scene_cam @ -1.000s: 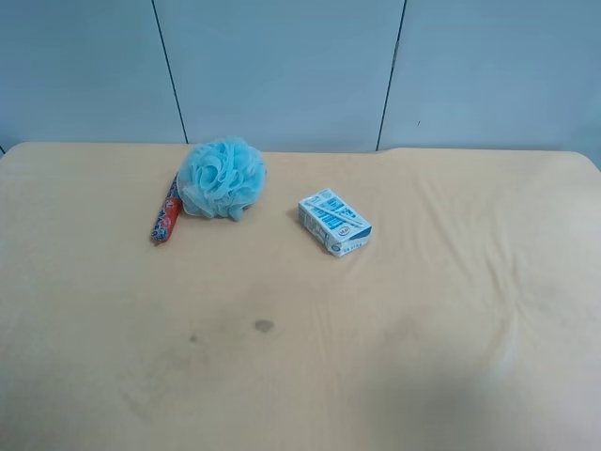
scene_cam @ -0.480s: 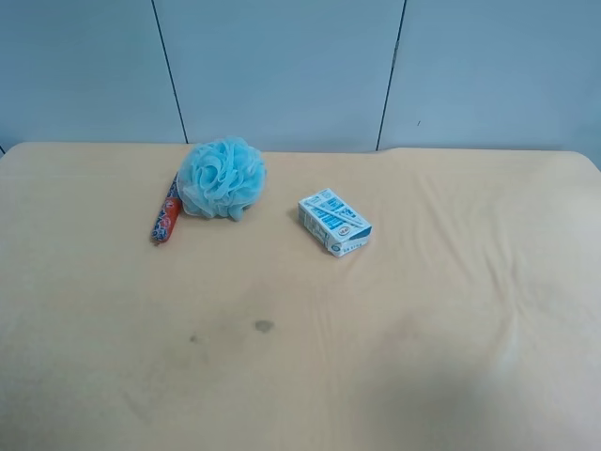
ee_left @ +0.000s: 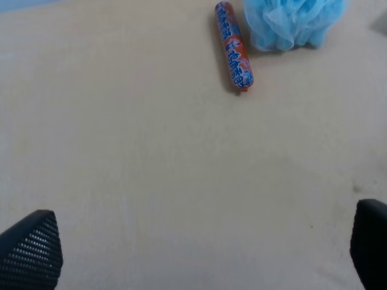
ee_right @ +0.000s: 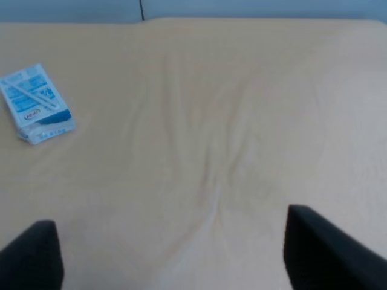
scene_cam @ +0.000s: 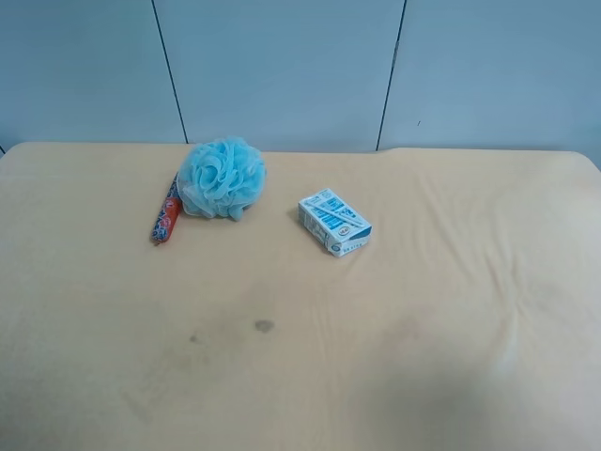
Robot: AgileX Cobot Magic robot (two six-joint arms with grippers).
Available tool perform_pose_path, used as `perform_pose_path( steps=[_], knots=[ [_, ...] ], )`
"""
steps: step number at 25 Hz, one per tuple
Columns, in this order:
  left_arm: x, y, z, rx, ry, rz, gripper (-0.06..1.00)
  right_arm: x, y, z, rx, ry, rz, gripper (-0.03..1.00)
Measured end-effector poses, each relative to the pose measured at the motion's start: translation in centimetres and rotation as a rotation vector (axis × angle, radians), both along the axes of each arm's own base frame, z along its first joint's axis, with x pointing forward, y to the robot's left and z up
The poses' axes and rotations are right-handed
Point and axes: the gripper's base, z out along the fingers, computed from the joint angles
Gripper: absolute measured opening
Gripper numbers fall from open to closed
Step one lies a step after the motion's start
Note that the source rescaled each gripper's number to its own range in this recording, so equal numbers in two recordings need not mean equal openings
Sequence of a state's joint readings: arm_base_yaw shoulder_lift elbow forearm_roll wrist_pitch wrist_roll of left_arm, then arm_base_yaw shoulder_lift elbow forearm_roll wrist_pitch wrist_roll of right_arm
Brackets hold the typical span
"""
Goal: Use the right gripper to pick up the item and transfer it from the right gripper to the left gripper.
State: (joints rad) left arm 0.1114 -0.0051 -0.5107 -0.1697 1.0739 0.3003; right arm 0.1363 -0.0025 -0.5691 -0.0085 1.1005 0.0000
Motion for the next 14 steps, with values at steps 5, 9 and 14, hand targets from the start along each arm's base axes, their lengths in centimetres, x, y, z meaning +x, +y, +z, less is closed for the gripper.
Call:
perform_pose_path(
  steps=[5, 9, 14],
  knots=[
    [0.00, 0.00, 0.00, 0.000, 0.000, 0.000, 0.94, 0.00, 0.00, 0.00, 0.000, 0.000, 0.000, 0.61],
    [0.00, 0.00, 0.00, 0.000, 0.000, 0.000, 0.94, 0.00, 0.00, 0.00, 0.000, 0.000, 0.000, 0.61],
    [0.00, -0.01, 0.00, -0.001, 0.000, -0.001, 0.94, 0.00, 0.00, 0.00, 0.000, 0.000, 0.000, 0.61]
  ],
)
